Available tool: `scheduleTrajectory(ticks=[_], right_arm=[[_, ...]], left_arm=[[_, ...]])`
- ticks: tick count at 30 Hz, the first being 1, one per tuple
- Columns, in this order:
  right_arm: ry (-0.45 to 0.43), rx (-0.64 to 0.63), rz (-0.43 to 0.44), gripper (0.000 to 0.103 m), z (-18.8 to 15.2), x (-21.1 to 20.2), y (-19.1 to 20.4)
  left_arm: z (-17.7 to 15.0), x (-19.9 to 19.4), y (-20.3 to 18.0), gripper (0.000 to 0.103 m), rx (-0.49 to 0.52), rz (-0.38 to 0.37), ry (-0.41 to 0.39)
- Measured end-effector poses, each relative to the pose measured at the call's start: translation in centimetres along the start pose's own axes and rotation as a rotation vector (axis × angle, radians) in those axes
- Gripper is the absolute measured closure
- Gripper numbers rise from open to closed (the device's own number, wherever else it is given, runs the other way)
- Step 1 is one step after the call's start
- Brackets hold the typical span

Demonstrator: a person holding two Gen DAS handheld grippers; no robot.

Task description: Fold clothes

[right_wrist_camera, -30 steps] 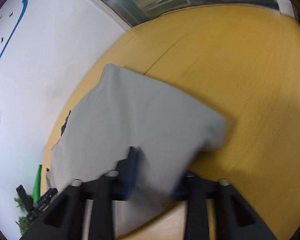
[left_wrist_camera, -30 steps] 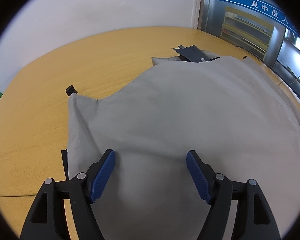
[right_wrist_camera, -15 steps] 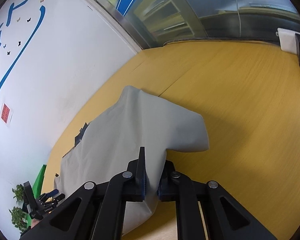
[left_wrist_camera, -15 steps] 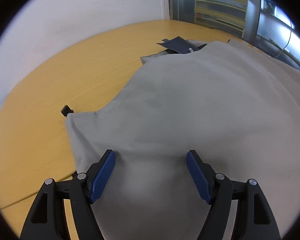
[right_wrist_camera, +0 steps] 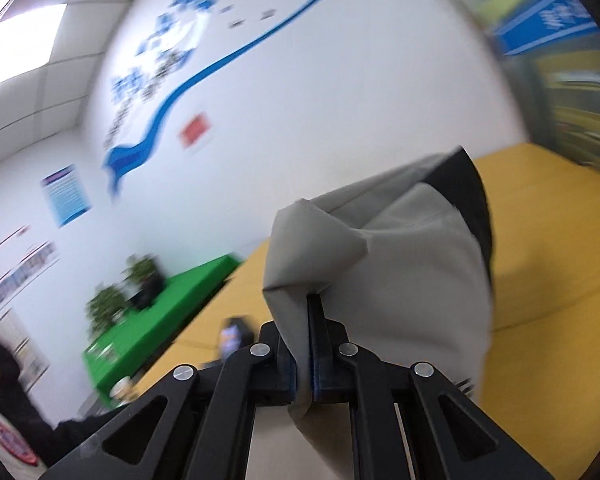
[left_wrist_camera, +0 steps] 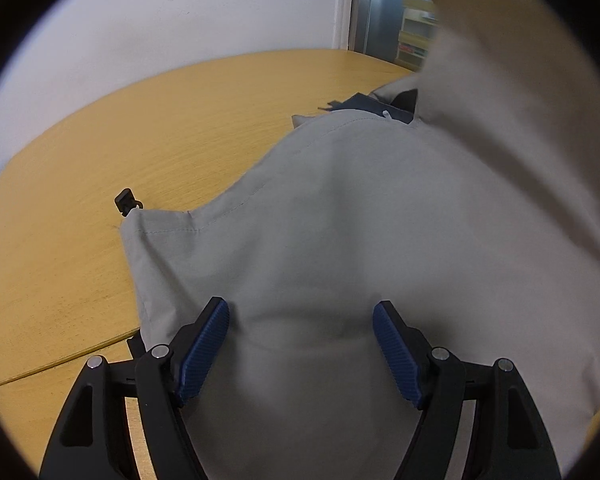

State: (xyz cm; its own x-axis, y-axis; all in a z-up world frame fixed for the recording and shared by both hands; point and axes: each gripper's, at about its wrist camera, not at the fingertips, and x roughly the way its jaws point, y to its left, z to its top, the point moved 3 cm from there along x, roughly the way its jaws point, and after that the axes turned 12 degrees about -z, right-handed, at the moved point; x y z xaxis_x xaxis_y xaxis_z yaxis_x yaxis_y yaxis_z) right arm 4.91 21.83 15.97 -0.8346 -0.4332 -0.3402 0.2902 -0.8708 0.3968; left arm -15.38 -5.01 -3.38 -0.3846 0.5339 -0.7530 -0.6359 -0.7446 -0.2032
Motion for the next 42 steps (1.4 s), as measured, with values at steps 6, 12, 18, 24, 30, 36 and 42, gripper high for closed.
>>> scheduleTrajectory(ticks=[6, 12, 18, 24, 30, 36, 42], right_arm=[[0.217, -0.094, 0.184, 0.099, -7.6, 5.4, 9.1], [0.396, -0.090, 0.218, 0.098, -13.4, 9.4, 10.7], [0.576, -0.165, 0.077, 0.098, -18.1, 14.4, 9.9], [0.613, -0.218, 0.003, 0.098, -18.2, 15.7, 9.3], [0.620, -0.251, -0.012, 0.098, -17.9, 16.5, 9.7], [0.617, -0.271, -0.015, 0.097, -18.4, 16.7, 10.3], [0.609, -0.296, -0.023, 0.097, -18.8, 17.1, 10.9]], left_arm=[[0.5, 0.5, -0.1, 0.028, -0.026, -0.020, -0.011], [1.0, 0.8, -0.1, 0.028, -0.063, -0.054, -0.030], [1.7, 1.3, -0.5, 0.028, -0.069, -0.059, -0.034], [2.6, 0.4, 0.4, 0.028, -0.107, -0.014, -0.074], [5.6, -7.1, 5.0, 0.028, -0.191, 0.192, -0.256], [7.7, -13.2, 4.4, 0.028, -0.193, 0.352, -0.409], [7.7, -9.7, -4.3, 0.028, 0.023, 0.212, -0.297]])
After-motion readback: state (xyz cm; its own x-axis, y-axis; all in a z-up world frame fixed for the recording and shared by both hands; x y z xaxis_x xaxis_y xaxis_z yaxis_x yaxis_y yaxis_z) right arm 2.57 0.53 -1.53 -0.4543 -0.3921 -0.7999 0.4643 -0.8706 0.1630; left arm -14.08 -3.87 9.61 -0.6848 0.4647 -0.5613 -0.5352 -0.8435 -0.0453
